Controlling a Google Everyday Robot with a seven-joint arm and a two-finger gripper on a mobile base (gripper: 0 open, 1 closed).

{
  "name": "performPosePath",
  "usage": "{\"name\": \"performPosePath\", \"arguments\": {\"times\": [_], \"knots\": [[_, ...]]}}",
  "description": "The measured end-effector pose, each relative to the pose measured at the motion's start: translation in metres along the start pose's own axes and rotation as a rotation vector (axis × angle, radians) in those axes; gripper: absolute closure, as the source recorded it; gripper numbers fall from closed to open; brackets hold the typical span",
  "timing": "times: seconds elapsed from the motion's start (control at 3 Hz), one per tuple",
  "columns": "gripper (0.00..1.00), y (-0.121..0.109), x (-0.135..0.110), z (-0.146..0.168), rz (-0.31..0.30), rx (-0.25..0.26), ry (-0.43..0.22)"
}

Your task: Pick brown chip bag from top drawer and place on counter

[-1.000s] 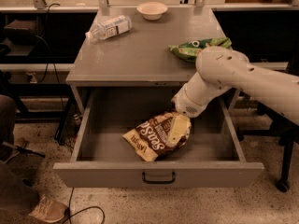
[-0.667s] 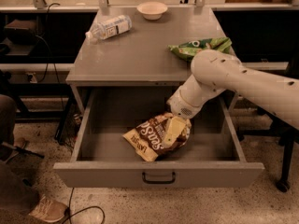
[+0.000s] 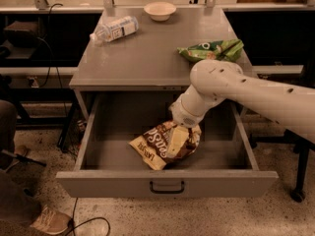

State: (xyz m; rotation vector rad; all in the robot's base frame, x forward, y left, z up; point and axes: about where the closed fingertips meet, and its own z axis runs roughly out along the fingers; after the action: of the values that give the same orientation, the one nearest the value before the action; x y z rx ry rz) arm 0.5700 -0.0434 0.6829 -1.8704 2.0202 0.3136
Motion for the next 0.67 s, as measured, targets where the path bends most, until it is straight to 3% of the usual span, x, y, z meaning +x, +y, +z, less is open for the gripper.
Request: {"name": "performPosePath", "arguments": {"times": [0.67], "knots": [[0.0, -0.017, 0.021, 0.019, -0.088, 0.007, 0.005]]}}
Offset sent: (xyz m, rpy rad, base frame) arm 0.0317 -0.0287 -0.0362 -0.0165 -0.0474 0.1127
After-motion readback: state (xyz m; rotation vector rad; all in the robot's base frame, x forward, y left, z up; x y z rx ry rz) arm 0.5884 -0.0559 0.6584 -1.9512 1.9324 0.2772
